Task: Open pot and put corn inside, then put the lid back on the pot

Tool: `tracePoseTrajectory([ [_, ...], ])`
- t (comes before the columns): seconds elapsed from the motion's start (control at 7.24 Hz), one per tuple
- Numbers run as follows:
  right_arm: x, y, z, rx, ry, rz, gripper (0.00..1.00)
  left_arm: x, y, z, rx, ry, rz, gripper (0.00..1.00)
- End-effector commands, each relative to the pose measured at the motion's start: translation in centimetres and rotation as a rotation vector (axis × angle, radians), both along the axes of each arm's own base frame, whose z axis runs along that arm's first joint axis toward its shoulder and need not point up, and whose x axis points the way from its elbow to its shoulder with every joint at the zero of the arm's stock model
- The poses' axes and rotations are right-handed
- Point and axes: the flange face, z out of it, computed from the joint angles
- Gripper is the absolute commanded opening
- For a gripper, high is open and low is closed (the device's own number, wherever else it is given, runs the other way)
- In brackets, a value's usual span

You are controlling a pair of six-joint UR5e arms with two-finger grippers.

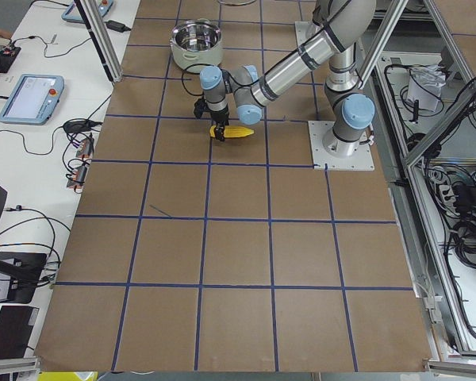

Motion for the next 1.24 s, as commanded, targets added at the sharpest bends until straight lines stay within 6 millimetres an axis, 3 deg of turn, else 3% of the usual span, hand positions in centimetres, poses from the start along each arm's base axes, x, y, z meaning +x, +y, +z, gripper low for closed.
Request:
tracePoseTrajectory([
  [0.0, 0.0, 0.0, -0.1, 0.003, -0.002, 0.001, 0.34, -0.2, -0.1, 0.9, -0.011, -0.008, 0.007, 0.04],
  [0.14, 0.0, 0.0, -0.1, 0.003, -0.002, 0.001, 0.34, -1.8, -0.6, 2.6, -0.034, -0.011, -0.001, 0.04],
  [0.28, 0.0, 0.1, 0.0, 0.001, -0.002, 0.001, 0.34, -5.4, -1.5, 6.7, -0.051, -0.021, -0.014, 0.04],
  [0.41, 0.0, 0.0, -0.1, 0.003, -0.002, 0.001, 0.34, -10.3, -2.5, 11.2, -0.045, -0.021, -0.016, 0.04],
  [0.55, 0.0, 0.1, 0.0, 0.003, -0.002, 0.001, 0.34, -15.0, -3.7, 14.2, -0.094, -0.007, 0.023, 0.04],
  [0.83, 0.0, 0.1, 0.0, 0.003, -0.002, 0.004, 0.34, -23.4, -6.7, 18.0, -0.174, 0.076, 0.069, 0.04],
  [1.1, 0.0, 0.0, -0.2, 0.008, -0.004, 0.01, 0.34, -33.9, -9.5, 19.6, -0.23, 0.106, 0.058, 0.05],
])
